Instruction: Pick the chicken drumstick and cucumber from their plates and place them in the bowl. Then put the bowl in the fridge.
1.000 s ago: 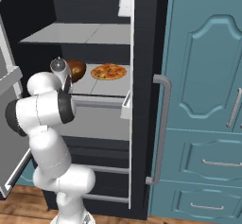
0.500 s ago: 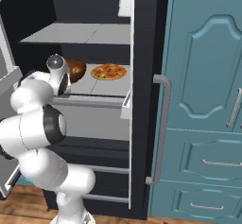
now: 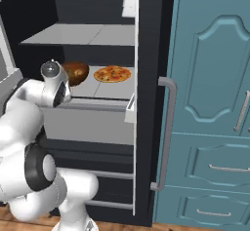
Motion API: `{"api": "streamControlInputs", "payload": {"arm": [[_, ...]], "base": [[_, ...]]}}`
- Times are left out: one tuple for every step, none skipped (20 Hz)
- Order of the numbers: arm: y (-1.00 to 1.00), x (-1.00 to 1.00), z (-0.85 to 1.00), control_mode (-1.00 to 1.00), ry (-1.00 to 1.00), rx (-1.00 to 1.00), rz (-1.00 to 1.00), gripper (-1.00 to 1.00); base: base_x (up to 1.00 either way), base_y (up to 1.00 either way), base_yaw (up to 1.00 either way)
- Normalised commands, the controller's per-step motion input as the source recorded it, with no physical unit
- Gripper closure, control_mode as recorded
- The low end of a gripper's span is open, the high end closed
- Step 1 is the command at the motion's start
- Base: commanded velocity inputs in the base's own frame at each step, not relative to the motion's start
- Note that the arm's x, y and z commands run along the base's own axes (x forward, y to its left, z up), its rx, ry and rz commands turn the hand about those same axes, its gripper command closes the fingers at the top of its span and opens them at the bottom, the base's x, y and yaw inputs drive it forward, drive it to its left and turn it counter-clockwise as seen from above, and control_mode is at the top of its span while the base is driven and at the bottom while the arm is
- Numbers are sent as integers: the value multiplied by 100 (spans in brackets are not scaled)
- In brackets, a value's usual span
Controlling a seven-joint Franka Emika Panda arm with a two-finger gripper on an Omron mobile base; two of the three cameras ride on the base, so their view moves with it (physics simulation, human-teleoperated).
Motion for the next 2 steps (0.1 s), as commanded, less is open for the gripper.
{"api": "streamControlInputs", "payload": {"arm": [[-20, -74, 13, -100, -1, -23, 15, -100], [-18, -76, 13, -100, -1, -27, 16, -100]], "base": [[0, 0, 0], [0, 0, 0]]}}
